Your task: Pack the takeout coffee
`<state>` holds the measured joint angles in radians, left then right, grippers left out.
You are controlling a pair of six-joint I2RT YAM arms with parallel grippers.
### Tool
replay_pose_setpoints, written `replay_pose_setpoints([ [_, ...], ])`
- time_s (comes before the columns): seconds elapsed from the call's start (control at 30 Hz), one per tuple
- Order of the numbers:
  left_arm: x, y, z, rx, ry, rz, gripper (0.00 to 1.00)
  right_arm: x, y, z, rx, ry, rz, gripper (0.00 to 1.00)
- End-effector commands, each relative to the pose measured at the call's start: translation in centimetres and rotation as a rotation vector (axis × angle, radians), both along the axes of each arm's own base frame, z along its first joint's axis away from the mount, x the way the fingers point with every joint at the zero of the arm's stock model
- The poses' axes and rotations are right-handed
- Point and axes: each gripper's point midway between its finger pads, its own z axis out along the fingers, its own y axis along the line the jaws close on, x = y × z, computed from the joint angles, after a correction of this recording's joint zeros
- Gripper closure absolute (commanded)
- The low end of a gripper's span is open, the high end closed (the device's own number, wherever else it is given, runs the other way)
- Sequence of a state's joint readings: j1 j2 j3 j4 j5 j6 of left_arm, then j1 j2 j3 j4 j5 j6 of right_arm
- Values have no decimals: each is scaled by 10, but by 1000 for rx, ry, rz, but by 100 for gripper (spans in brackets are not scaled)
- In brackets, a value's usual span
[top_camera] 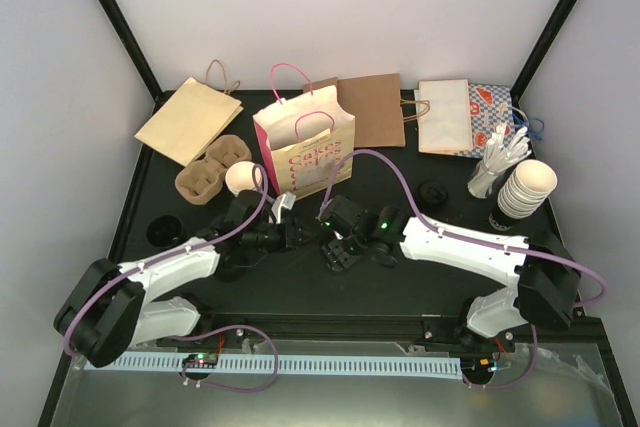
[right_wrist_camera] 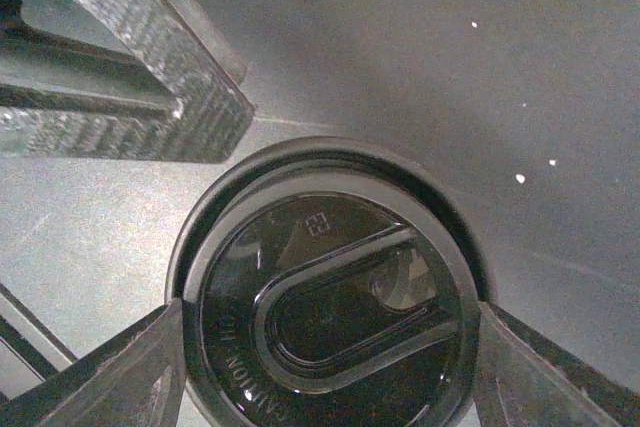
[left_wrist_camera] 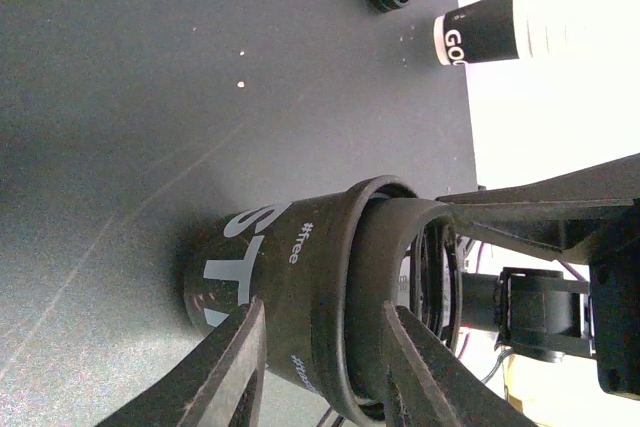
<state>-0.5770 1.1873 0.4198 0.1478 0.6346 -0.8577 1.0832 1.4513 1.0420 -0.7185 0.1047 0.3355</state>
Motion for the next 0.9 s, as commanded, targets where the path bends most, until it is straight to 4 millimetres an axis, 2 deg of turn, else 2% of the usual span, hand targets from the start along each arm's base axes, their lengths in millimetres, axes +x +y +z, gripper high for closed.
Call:
replay_pose_setpoints([
  [0.0, 2, -2, 15, -44, -40, -5, 67, -40, -48, -48, -209, 196, -49, 26],
  [0.17, -3, -5, 16, -59, -31, -43, 66, -41, -46, -48, -150, 167, -83, 23],
  [0.37, -7, -11, 6, -53, 2, -90, 66, -37, -48, -52, -181, 149, -77, 24],
  [0.57, -1, -13, -5, -42, 19, -82, 68, -38, -47, -52, -182, 152, -67, 24],
  [0.87, 8, -18, -6, -67, 6, -63, 68, -40, -44, -53, -172, 164, -51, 24],
])
